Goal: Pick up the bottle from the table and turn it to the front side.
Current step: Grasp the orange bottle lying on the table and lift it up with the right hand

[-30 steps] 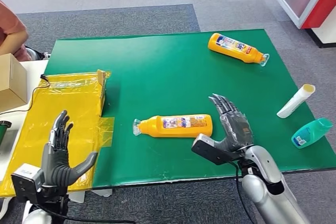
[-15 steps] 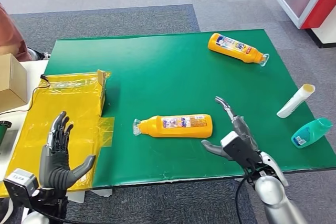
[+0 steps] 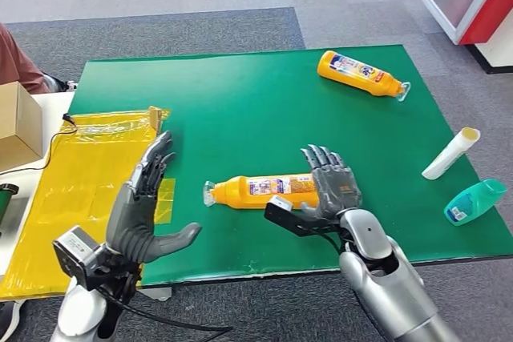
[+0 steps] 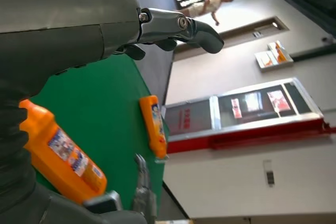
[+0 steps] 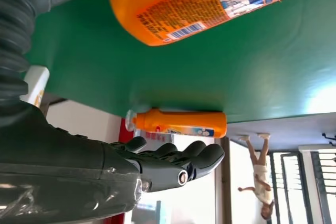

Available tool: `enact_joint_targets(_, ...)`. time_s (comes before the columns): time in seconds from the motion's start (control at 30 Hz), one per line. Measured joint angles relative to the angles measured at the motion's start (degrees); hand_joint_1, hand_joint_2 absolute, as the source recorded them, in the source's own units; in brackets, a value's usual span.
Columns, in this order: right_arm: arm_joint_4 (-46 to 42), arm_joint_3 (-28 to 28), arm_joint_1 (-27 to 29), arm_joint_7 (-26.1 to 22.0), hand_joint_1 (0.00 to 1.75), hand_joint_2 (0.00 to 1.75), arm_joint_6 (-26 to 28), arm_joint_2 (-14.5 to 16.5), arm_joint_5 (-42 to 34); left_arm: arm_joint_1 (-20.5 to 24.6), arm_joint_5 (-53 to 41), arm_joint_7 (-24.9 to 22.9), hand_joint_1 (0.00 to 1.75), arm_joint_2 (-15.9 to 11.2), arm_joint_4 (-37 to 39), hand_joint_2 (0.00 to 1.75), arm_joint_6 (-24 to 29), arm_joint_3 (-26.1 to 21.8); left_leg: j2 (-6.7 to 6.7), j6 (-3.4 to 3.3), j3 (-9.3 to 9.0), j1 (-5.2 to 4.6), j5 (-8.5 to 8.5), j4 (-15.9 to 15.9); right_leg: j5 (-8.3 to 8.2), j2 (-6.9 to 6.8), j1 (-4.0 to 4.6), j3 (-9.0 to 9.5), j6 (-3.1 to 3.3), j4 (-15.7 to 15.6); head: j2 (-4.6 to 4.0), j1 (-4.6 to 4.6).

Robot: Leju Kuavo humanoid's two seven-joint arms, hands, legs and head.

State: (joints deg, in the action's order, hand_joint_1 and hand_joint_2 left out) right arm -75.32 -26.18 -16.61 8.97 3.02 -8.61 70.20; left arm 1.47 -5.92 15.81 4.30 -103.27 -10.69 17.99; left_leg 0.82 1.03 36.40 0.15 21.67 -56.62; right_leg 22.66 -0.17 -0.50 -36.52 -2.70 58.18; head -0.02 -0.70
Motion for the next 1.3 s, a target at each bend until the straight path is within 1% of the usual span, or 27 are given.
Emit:
enact_joint_targets(0.1, 8.68, -2.12, -5.16, 0.83, 0.00, 1.75, 1.25, 2.63, 3.20, 4.24, 0.19, -0.80, 0.00, -0.02, 1.44, 1.75, -0.82, 3.49, 0.00, -0.01, 0.00, 0.00, -0.07, 0.00, -0.05, 0.00, 0.00, 0.00, 0.01, 0.00, 0.00, 0.00)
enact_joint_targets(0.27, 21.10, -3.88, -11.89, 1.09, 0.00, 1.75, 1.95, 6.48, 4.92, 10.20, 1.28, -2.98, 0.00, 0.39, 4.95, 1.75, -1.07, 8.18, 0.00, -0.05, 0.01, 0.00, -0.13, -0.01, -0.10, -0.01, 0.00, 0.00, -0.03, 0.00, 0.00, 0.00)
enact_joint_targets(0.37, 26.31, -4.25, -14.57, 0.98, 0.00, 1.75, 1.51, 8.09, 5.14, 13.00, 1.73, -3.81, 0.00, 0.82, 7.43, 1.75, -1.09, 9.85, 0.00, -0.06, 0.02, 0.00, -0.15, -0.01, -0.12, -0.01, 0.00, 0.00, -0.02, 0.00, 0.00, 0.00)
enact_joint_targets(0.47, 29.58, -4.58, -15.99, 0.93, 0.00, 1.75, 1.34, 9.03, 5.29, 14.37, 1.81, -3.97, 0.00, 1.04, 9.08, 1.75, -1.09, 10.71, 0.00, -0.06, 0.02, -0.01, -0.14, -0.02, -0.12, -0.01, 0.00, -0.01, -0.02, 0.00, 0.00, 0.00)
enact_joint_targets(0.7, 33.00, -4.88, -17.32, 0.93, 0.00, 1.75, 1.34, 9.93, 5.36, 15.68, 1.81, -4.05, 0.00, 1.08, 10.99, 1.75, -1.06, 11.63, 0.00, -0.05, 0.07, -0.01, -0.13, -0.02, -0.11, -0.01, 0.00, -0.06, -0.02, 0.00, 0.00, 0.01)
enact_joint_targets(1.2, 35.25, -5.03, -17.74, 0.88, 0.00, 1.75, 1.27, 10.33, 5.40, 16.06, 1.94, -4.05, 0.00, 1.09, 12.61, 1.75, -1.07, 11.95, 0.00, -0.06, 0.08, -0.01, -0.14, -0.02, -0.12, -0.01, 0.00, -0.06, -0.02, 0.00, 0.00, 0.01)
enact_joint_targets(1.3, 35.95, -5.03, -18.13, 0.20, 0.00, 1.75, 0.66, 10.55, 4.28, 16.51, 2.54, -4.12, 0.00, 1.32, 12.97, 1.75, -1.08, 12.03, 0.00, -0.06, 0.08, -0.01, -0.14, -0.02, -0.12, -0.01, 0.00, -0.07, -0.02, 0.00, 0.00, 0.01)
